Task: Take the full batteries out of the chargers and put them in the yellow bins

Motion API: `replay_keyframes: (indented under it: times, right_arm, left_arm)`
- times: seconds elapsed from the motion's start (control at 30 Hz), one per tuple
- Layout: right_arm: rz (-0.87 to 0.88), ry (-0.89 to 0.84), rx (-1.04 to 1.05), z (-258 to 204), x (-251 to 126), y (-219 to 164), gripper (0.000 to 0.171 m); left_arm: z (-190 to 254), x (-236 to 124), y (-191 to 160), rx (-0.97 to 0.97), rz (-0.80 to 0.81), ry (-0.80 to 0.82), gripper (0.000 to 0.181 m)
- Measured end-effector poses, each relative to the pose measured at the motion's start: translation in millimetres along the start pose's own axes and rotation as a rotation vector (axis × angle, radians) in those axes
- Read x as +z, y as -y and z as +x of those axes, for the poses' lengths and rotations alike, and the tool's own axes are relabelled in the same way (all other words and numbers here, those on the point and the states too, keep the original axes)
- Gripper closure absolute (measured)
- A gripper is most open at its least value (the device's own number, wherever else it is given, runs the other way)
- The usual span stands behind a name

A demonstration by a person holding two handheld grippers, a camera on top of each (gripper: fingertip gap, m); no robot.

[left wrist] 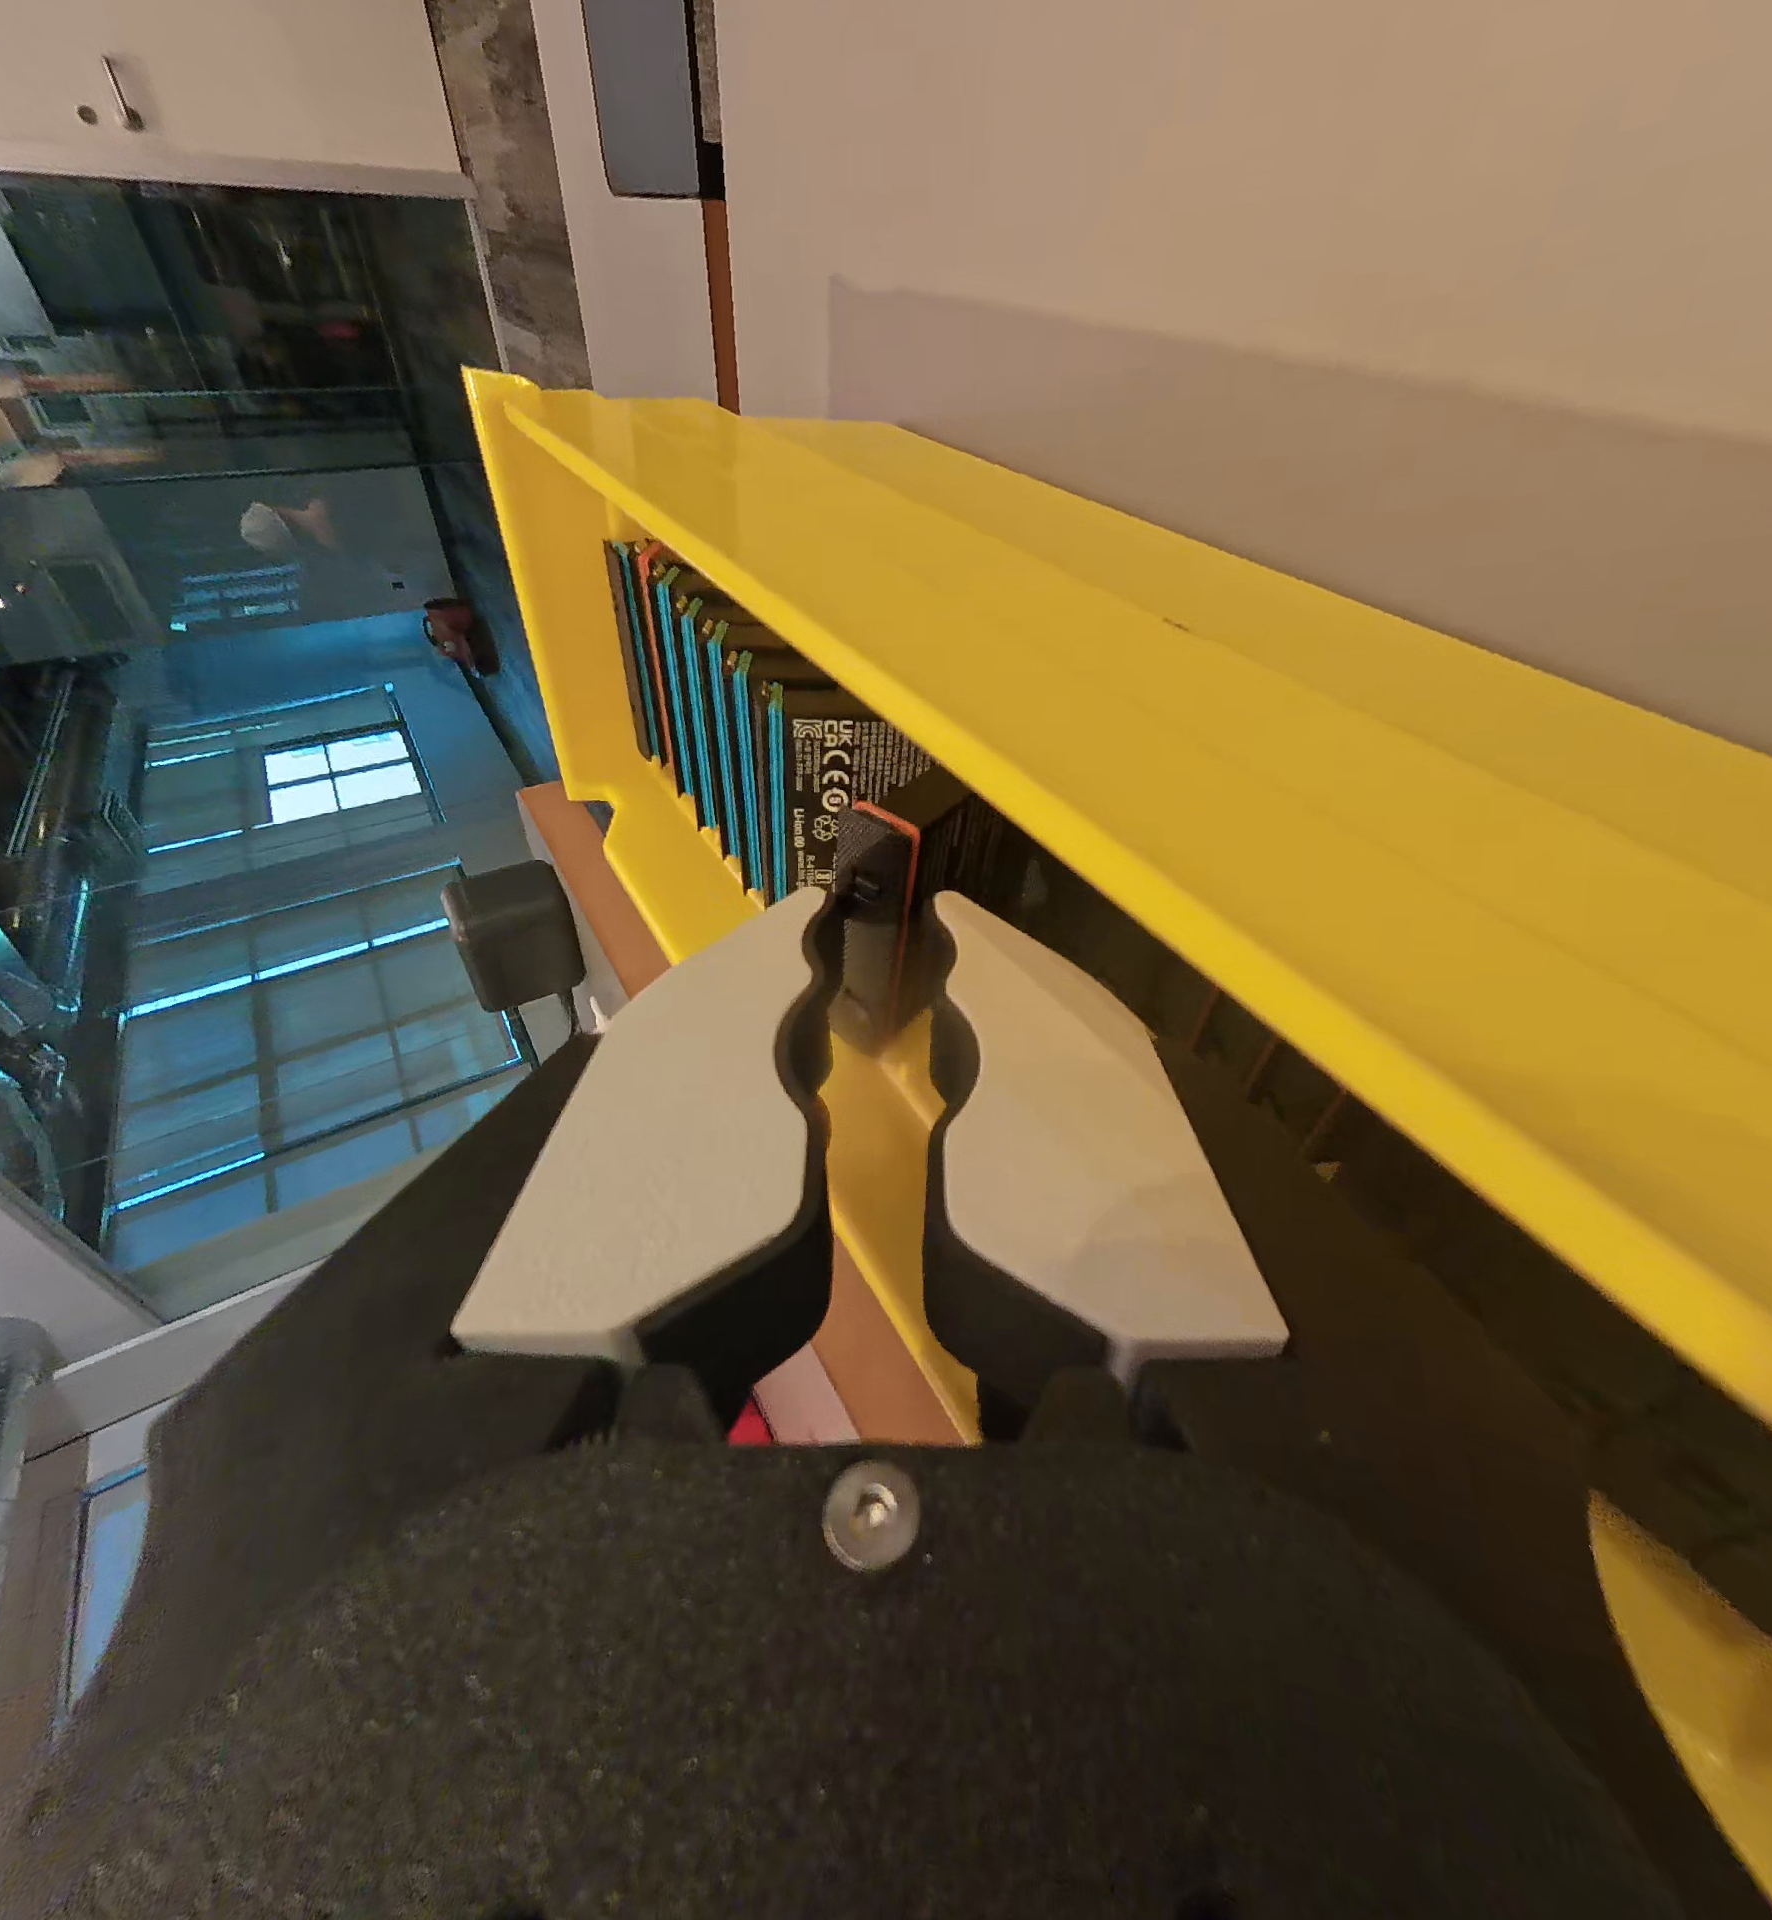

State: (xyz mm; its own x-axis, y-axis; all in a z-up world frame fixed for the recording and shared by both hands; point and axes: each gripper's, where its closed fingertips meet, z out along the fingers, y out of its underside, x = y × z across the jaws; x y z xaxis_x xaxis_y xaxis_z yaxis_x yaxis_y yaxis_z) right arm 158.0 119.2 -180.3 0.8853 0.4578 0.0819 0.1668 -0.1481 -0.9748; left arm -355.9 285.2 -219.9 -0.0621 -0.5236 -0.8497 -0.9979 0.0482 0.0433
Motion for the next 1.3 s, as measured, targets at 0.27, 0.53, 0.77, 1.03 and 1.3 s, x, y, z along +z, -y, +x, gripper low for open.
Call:
replay_keyframes:
  times: [0.27,0.53,0.77,1.03,1.3]
  right_arm:
    - [-0.008,0.004,0.005,0.1,0.6,-2.2,0.171]
    - [-0.022,0.013,0.005,-1.2,2.3,-5.4,0.171]
    - [-0.027,0.015,0.002,-1.4,2.4,-6.5,0.171]
    - [-0.020,0.017,0.000,-2.4,1.6,-4.7,0.171]
    - [0.046,0.093,-0.060,-21.4,-1.0,7.3,0.171]
  left_arm:
    - [0.0,-1.0,-0.5,0.033,0.013,-0.027,0.169]
    - [5.2,5.3,-3.5,0.021,-0.005,-0.103,0.154]
    - [2.0,9.1,-3.4,0.056,-0.033,-0.113,0.162]
    - [-22.5,-11.1,-6.4,-0.012,0.001,-0.024,0.166]
    - [-73.5,-70.0,60.5,-0.270,0.286,0.095,0.165]
